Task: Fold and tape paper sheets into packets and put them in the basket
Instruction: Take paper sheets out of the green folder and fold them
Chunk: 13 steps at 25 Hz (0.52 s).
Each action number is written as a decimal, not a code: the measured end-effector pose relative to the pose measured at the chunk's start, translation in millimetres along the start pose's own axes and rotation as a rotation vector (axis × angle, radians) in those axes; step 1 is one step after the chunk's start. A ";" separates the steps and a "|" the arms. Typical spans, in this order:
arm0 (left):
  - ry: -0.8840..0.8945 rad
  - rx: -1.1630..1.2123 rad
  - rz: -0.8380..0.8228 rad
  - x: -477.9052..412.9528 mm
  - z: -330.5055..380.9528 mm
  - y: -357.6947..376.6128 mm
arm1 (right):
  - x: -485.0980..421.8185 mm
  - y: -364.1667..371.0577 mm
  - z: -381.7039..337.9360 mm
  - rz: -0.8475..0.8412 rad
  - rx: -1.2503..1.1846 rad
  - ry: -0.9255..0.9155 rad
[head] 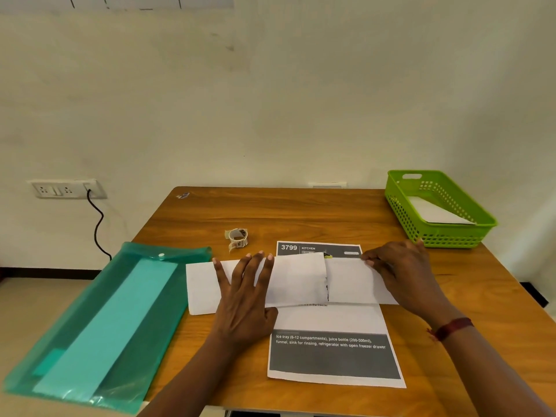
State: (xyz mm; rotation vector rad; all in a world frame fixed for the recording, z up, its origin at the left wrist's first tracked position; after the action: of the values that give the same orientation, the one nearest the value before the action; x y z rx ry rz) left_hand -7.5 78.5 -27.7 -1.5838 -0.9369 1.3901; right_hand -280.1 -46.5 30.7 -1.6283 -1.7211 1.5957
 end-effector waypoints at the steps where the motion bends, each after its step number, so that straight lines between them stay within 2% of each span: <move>1: 0.002 0.002 -0.001 0.0 0.1 0.6 | -2.7 3.6 -5.5 -0.006 0.008 -0.011; 5: -0.006 0.001 -0.013 -0.4 0.3 0.7 | -8.3 19.7 -32.7 -0.022 -0.010 -0.042; 7: -0.010 0.003 -0.009 0.1 -0.3 0.2 | -2.3 19.3 -40.8 0.101 -0.071 -0.047; 10: -0.014 -0.002 0.011 -0.2 0.4 -3.0 | 28.6 6.3 -25.7 0.419 -0.370 0.232; 11: -0.016 -0.005 0.021 -1.0 0.5 -3.9 | 40.7 5.4 -17.8 0.464 -0.504 0.357; 13: -0.022 -0.006 0.041 -1.4 0.3 -4.9 | 57.4 15.8 -3.9 0.398 -0.735 0.596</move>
State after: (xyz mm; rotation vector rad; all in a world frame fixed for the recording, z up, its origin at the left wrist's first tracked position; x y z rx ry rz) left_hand -8.1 79.3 -22.7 -1.6030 -0.9271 1.4373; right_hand -287.4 -0.8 -7.0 -2.5697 -1.7895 0.4368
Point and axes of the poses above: each hand's wrist, its own x-axis away from the middle knuckle, its own y-axis out of the palm, z = x × y, the point moved 5 cm from there along -x, towards the middle knuckle, and after that the axes turned 9 degrees about y, right-handed, at the moved point
